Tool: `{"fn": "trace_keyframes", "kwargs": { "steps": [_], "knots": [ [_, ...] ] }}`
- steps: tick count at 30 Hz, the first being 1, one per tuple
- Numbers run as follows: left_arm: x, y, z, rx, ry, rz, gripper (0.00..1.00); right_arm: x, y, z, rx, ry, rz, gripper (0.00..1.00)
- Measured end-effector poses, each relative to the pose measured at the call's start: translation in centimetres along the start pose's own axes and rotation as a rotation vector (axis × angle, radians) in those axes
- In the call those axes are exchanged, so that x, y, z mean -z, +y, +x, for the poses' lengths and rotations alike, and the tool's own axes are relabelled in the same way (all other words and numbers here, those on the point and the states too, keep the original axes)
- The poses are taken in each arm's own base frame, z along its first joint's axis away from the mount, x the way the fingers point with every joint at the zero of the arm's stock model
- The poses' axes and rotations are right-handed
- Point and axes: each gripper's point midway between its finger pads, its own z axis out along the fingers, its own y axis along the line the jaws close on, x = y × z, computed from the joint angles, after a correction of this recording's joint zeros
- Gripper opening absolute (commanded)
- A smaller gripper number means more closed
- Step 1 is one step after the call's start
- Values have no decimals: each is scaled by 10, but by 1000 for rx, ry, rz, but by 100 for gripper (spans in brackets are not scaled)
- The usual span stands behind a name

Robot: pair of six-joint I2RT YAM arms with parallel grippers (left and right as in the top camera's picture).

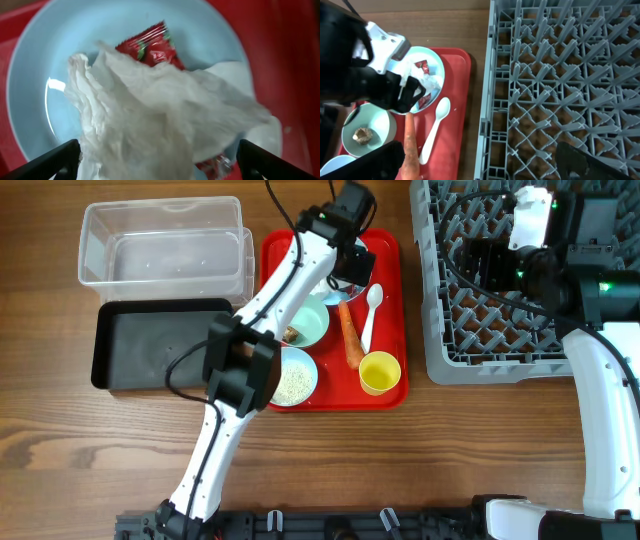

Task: Sort waste into correct bins and load items into the dishwasher rack
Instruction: 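Reach the left gripper to the blue plate and grasp the white tissue, then carry the tissue with the left gripper and drop it into the clear bin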

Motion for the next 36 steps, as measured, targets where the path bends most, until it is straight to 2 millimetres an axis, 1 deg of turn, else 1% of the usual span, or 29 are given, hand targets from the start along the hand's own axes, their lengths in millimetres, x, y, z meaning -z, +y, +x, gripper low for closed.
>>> {"fn": "trace_keyframes", "kwargs": {
  "steps": [3, 4, 6, 7, 8, 12, 16, 19, 21, 22, 23, 24, 25, 30, 34, 36],
  "knots": [
    [-13, 7, 5, 48, 20, -26, 88, 0, 0, 0, 0, 0, 0, 100],
    [-13, 8, 5, 59, 20, -28, 84, 0, 0, 0, 0, 0, 0, 100],
    [-14, 10, 2, 80, 9, -34, 64, 0, 0, 0, 0, 0, 0, 100],
    [-14, 9, 2, 90, 6, -33, 55, 0, 0, 0, 0, 0, 0, 100],
    [-14, 10, 0, 95, 1, -34, 51, 0, 0, 0, 0, 0, 0, 100],
    [-16, 8, -6, 117, -25, -27, 49, 0, 0, 0, 0, 2, 0, 100],
    [-17, 8, -7, 128, -31, -25, 38, 0, -1, 3, -2, 12, 3, 99],
    [-22, 7, -9, 132, -38, -23, 31, 0, -1, 4, 12, 15, 7, 99],
    [-27, 7, -7, 132, -34, -24, 23, 0, -2, 4, 16, 15, 10, 99],
    [-30, 7, -5, 130, -27, -25, 17, 0, -2, 4, 16, 15, 11, 99],
    [-34, 6, -3, 131, -19, -25, 5, 0, -2, 4, 16, 15, 11, 99],
    [-40, 7, 1, 132, -7, -30, 4, 0, -2, 4, 21, 15, 12, 99],
    [-42, 7, 1, 135, -6, -34, 4, 0, -2, 4, 30, 15, 14, 99],
    [-42, 7, 1, 132, -5, -33, 4, 0, -4, 4, 42, 16, 22, 98],
    [-35, 8, 4, 130, 8, -35, 4, 0, -4, 4, 42, 16, 23, 98],
    [-25, 8, 1, 131, 0, -30, 4, 0, -4, 4, 42, 16, 25, 98]
  ]
}}
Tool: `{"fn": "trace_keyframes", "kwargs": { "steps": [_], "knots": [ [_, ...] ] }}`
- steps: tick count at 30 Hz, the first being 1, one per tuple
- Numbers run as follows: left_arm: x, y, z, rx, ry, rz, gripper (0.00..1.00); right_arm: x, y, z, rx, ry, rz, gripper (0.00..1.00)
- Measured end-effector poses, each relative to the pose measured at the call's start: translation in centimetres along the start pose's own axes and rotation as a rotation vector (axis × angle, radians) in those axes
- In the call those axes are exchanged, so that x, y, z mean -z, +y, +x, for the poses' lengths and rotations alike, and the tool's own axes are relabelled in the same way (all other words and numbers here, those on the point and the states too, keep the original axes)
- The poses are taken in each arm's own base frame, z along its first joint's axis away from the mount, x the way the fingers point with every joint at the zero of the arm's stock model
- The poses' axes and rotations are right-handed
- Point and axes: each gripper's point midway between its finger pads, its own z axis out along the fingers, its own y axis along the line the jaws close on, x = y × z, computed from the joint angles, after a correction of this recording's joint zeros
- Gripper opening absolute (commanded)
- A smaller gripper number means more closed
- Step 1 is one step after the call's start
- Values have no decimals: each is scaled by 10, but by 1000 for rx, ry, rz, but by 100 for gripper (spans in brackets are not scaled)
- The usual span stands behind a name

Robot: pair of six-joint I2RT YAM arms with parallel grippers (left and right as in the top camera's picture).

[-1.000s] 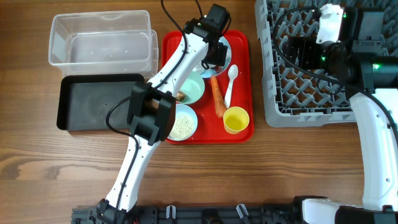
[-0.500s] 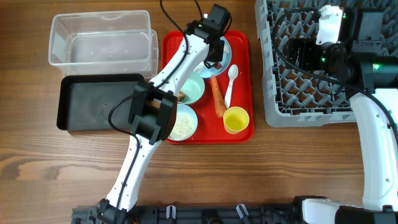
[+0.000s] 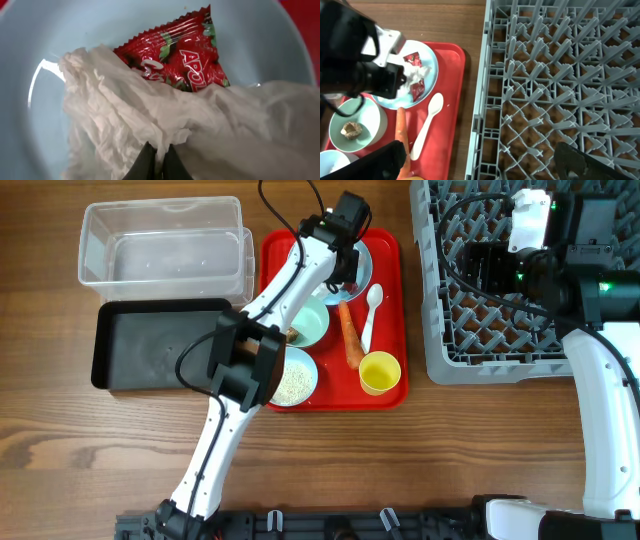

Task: Sort waste into correct bins and load items into the dishwasher rack
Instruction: 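Carry the tissue with the left gripper and drop it into the clear bin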

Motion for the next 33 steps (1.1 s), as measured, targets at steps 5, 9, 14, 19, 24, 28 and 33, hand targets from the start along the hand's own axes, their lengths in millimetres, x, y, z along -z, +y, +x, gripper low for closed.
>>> {"fn": "trace_keyframes", "kwargs": {
  "steps": [5, 9, 14, 19, 24, 28, 33],
  "knots": [
    [95, 5, -42, 31, -169, 50, 4, 0, 0, 2, -1, 6, 0, 98],
    [167, 43, -61, 90, -275, 15, 4, 0, 0, 2, -1, 8, 0, 97],
    [181, 123, -62, 196, -268, -127, 4, 0, 0, 2, -1, 8, 0, 97],
    [177, 214, -44, 324, -185, -251, 5, 0, 0, 2, -1, 9, 0, 97],
    [177, 271, -36, 425, -163, -272, 69, 0, 0, 2, -1, 8, 0, 97],
    [164, 280, -34, 457, -142, -238, 97, 0, 0, 3, -2, 11, 1, 97],
    [160, 272, -44, 445, -171, -209, 97, 0, 0, 4, -2, 15, 3, 97]
  ]
}}
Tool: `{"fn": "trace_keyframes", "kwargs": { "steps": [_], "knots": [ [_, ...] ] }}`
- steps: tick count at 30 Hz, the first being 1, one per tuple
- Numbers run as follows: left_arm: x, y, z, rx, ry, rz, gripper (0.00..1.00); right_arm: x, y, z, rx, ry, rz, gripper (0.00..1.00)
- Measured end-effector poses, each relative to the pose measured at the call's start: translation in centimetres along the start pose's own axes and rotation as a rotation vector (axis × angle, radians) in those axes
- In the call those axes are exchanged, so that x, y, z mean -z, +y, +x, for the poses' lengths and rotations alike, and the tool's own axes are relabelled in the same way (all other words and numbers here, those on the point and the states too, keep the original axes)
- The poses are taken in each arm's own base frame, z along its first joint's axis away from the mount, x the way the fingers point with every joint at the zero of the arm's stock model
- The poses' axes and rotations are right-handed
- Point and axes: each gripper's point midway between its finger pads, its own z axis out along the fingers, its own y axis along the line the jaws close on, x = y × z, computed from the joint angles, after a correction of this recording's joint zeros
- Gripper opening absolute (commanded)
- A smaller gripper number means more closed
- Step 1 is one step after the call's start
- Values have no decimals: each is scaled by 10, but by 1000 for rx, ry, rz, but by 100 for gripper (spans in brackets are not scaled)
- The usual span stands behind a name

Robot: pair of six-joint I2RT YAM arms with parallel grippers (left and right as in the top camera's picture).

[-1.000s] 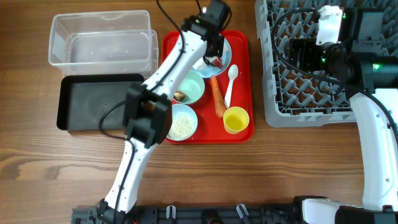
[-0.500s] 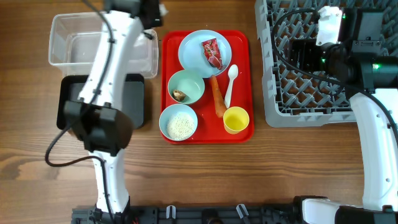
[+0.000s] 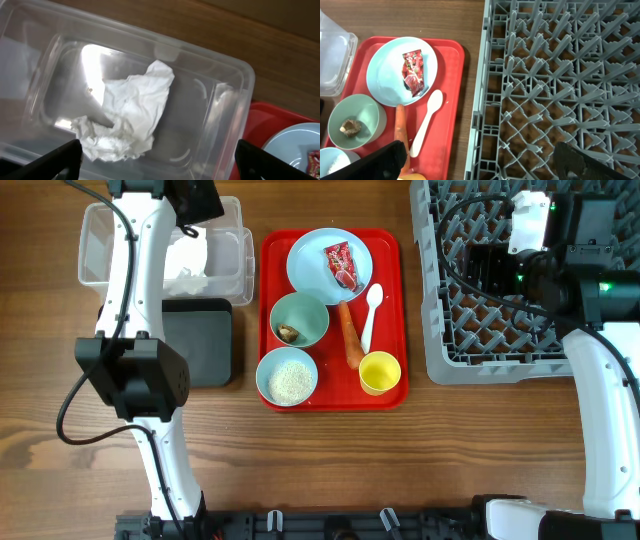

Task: Sort waste into correct bins and load items into the dishwasher rack
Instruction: 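Carry the tissue with the left gripper and drop it into the clear bin, then reach the left gripper back to the plate and grasp the red wrapper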

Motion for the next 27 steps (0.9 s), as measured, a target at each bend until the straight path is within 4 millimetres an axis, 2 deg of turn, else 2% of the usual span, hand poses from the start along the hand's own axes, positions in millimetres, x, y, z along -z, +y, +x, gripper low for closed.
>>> {"fn": "trace_keyframes", "kwargs": {
  "steps": [3, 5, 7, 10, 11, 12, 14, 15, 17, 20, 22, 27],
  "knots": [
    [4, -29, -8, -61, -53, 69, 95, 0, 0, 0, 0, 1, 0, 97],
    [10, -61, -3, -126, -65, 140, 93, 0, 0, 0, 0, 0, 0, 97],
    [20, -101, 10, -202, -71, 218, 93, 0, 0, 0, 0, 1, 0, 97],
    [34, -172, 45, -317, -61, 327, 94, 0, 0, 0, 0, 0, 0, 97],
    [34, -188, 56, -344, -53, 347, 94, 0, 0, 0, 0, 0, 0, 97],
    [32, -209, 70, -377, -46, 370, 94, 0, 0, 0, 0, 0, 0, 97],
    [14, -235, 100, -432, 0, 381, 93, 0, 0, 1, -1, 2, 0, 97],
    [1, -244, 115, -453, 27, 376, 93, 0, 0, 1, -1, 4, 0, 97],
    [-40, -255, 152, -497, 109, 344, 93, 0, 0, 2, -1, 8, 0, 97],
    [-80, -253, 184, -523, 189, 302, 95, 0, 0, 3, -2, 11, 3, 97],
    [-90, -251, 192, -530, 209, 289, 97, 0, -1, 3, -2, 12, 4, 97],
    [-89, -261, 186, -525, 169, 313, 97, 0, -1, 4, -3, 15, 4, 97]
  ]
}}
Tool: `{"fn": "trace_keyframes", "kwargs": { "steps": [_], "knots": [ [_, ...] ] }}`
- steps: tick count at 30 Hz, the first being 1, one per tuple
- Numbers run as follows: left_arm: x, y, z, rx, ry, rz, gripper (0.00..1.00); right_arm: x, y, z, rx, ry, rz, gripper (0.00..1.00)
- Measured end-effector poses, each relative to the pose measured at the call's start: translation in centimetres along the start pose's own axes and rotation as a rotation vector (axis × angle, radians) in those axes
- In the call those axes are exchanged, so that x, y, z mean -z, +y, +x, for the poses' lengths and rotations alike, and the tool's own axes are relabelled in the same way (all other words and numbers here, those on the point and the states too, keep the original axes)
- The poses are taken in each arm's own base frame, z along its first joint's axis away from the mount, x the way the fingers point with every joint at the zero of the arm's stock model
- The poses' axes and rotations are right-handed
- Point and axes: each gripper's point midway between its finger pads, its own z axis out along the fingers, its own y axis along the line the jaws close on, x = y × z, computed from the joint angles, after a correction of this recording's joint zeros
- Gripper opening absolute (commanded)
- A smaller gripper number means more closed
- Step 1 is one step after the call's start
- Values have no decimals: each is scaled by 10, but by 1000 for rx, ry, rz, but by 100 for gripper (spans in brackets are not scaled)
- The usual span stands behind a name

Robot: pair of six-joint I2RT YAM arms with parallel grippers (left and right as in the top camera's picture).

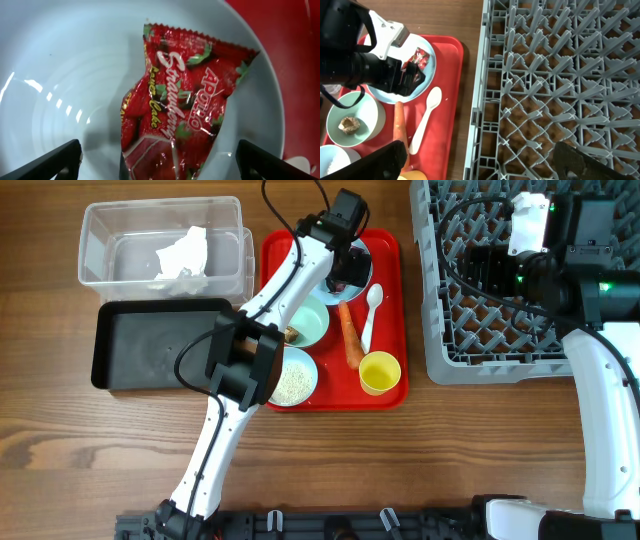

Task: Sort waste into correct bins and load items into the dishwasher rack
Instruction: 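Reach the left gripper back to the plate and grasp the red wrapper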

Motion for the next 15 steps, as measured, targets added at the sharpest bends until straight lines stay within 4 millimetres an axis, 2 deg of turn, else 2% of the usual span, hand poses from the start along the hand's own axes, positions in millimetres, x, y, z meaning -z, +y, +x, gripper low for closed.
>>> {"fn": "trace_keyframes", "kwargs": {
  "steps": [2, 4, 9, 10, 12, 13, 14, 15],
  "knots": [
    [0, -1, -4, 0, -15, 4, 94, 0, 0, 0, -1, 0, 2, 97],
    [0, -1, -4, 0, -15, 4, 85, 0, 0, 0, -1, 0, 3, 97],
    [-5, 0, -2, 0, -9, 1, 38, 0, 0, 0, -1, 0, 3, 95],
    [-7, 1, -1, -2, -8, -5, 34, 0, 0, 0, -2, 1, 3, 95],
    [-8, 1, -2, -5, -10, -6, 33, 0, 0, 0, -4, 0, 3, 95],
    [-8, 1, -1, -4, -9, -6, 27, 0, 0, 0, -4, 1, 3, 95],
    [-8, 1, -1, -4, -9, -6, 8, 0, 0, 0, -4, 1, 3, 95],
    [-8, 1, -2, -3, -10, -6, 4, 0, 0, 0, -4, 0, 3, 95]
  ]
}}
